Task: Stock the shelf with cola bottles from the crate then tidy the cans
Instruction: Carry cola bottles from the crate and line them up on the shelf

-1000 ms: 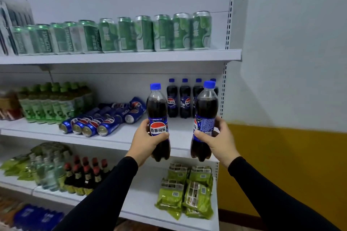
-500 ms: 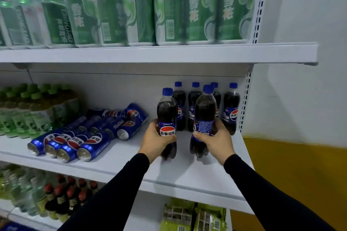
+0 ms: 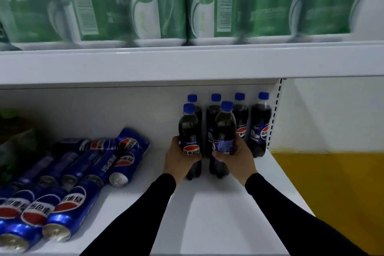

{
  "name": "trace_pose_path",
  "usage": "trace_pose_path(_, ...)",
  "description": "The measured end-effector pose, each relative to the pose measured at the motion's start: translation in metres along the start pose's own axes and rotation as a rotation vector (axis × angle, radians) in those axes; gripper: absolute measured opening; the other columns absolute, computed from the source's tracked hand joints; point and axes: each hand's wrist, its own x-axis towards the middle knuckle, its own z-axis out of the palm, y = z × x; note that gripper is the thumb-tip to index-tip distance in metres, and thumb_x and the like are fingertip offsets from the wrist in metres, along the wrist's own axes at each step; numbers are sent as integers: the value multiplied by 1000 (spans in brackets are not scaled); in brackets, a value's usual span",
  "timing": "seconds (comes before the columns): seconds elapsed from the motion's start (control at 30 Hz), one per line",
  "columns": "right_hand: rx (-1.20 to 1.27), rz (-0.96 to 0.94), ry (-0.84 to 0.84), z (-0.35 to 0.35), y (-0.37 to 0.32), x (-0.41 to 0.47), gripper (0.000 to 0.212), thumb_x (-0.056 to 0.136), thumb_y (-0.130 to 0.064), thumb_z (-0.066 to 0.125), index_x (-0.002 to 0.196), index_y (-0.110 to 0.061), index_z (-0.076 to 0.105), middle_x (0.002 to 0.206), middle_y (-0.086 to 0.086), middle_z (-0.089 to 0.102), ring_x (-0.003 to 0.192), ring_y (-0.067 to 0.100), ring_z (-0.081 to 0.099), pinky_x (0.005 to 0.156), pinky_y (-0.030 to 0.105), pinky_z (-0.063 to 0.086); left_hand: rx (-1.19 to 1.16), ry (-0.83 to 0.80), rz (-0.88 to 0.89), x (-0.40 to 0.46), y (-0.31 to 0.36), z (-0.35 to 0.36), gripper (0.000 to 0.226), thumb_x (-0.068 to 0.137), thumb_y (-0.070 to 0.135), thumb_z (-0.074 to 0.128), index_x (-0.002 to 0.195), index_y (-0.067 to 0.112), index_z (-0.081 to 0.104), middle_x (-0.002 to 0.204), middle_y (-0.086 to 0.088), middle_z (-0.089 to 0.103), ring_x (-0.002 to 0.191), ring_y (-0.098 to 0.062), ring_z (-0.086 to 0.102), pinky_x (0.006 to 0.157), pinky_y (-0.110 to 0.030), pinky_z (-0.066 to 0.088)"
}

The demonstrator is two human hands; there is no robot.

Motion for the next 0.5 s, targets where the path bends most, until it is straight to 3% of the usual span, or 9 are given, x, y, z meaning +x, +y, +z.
trace_pose_path(0.23,-19,-20,0,11,1,7,62,71,-12,83,121,-31,52,109,-12,67,97,2,64,74,11,50,-28,5,15,7,-3,9,57,67,5,82,110,24,49,94,7,66,79,-1,63,57,-8,46)
trace_pose_path(0.33,-17,-43,-10,14,2,9,63,72,-13,83,119,-37,50,110,-17,66,99,-1,63,80,14,50,-48,5,24,8,-4,12,59,69,7,82,113,26,47,101,4,66,86,-12,65,64,-10,47)
trace_pose_path(0.5,-40,-79,-49,14,3,12,66,76,-16,81,125,-42,44,117,-18,62,105,-2,59,92,19,48,-45,-6,53,7,-3,18,61,74,10,80,124,21,47,106,4,64,92,-14,63,69,-9,46)
